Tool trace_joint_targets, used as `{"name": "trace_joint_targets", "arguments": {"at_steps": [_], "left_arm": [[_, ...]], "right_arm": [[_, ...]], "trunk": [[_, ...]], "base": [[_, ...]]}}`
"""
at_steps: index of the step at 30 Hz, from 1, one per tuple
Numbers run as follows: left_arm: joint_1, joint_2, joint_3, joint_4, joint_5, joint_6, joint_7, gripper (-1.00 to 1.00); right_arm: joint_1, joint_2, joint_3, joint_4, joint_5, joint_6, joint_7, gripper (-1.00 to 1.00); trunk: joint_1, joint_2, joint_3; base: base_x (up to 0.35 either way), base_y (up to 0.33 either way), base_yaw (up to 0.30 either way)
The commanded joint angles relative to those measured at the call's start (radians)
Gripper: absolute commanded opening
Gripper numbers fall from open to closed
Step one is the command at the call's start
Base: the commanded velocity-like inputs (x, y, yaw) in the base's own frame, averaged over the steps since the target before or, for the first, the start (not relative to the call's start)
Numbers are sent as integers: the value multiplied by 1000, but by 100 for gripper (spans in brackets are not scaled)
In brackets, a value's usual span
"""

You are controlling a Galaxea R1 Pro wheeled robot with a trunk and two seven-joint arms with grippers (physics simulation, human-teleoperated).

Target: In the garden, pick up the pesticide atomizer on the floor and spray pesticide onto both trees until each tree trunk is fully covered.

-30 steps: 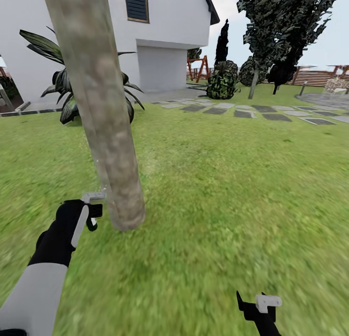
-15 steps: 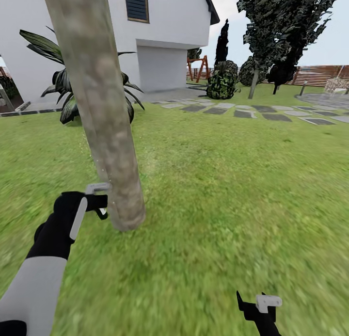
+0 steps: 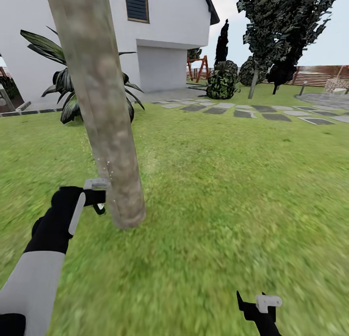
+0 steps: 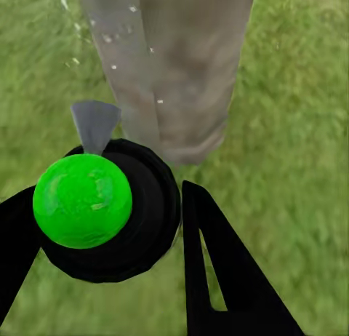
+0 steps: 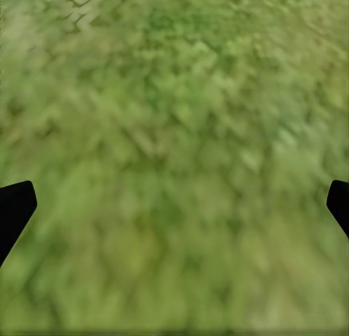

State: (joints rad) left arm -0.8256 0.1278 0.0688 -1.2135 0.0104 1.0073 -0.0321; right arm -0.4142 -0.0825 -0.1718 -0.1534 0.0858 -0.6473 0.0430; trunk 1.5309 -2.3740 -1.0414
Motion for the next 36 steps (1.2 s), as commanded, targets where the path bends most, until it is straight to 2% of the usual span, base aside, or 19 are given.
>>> {"name": "trace_joint_targets", "arguments": {"at_steps": [1,4,6,11,13,15,17,19,21,24,28,36], "left_arm": [[-28,0,0,1,-16,6,0,-100],[-78,2,0,2,-28,14,-1,-100],[-90,8,-1,3,-31,15,-1,-100],[-79,33,-3,3,-32,15,-2,-100],[-76,35,-4,3,-32,14,-3,-100],[-75,34,-18,3,-32,15,-4,-100],[-76,32,-54,2,-31,15,-5,-100],[-83,27,-62,1,-31,16,-5,-100],[-91,23,-65,0,-32,19,-5,-100],[-93,33,-65,-7,-33,22,-5,-100],[-87,36,-64,-61,-31,22,-5,-100],[-78,35,-62,-72,-30,21,-5,-100]], "right_arm": [[0,0,0,0,0,0,0,100],[0,0,0,0,0,0,0,100],[0,0,0,0,0,0,0,100],[0,0,0,0,0,0,0,100],[0,0,0,0,0,0,0,100],[0,0,0,0,0,0,0,100],[0,0,0,0,0,0,0,100],[0,0,0,0,0,0,0,100],[0,0,0,0,0,0,0,100],[0,0,0,0,0,0,0,100],[0,0,0,0,0,0,0,100],[0,0,0,0,0,0,0,100]], "trunk": [[0,0,0],[0,0,0],[0,0,0],[0,0,0],[0,0,0],[0,0,0],[0,0,0],[0,0,0],[0,0,0],[0,0,0],[0,0,0],[0,0,0]], "base": [[0,0,0],[0,0,0],[0,0,0],[0,0,0],[0,0,0],[0,0,0],[0,0,0],[0,0,0],[0,0,0],[0,0,0],[0,-26,0],[0,-248,0]]}}
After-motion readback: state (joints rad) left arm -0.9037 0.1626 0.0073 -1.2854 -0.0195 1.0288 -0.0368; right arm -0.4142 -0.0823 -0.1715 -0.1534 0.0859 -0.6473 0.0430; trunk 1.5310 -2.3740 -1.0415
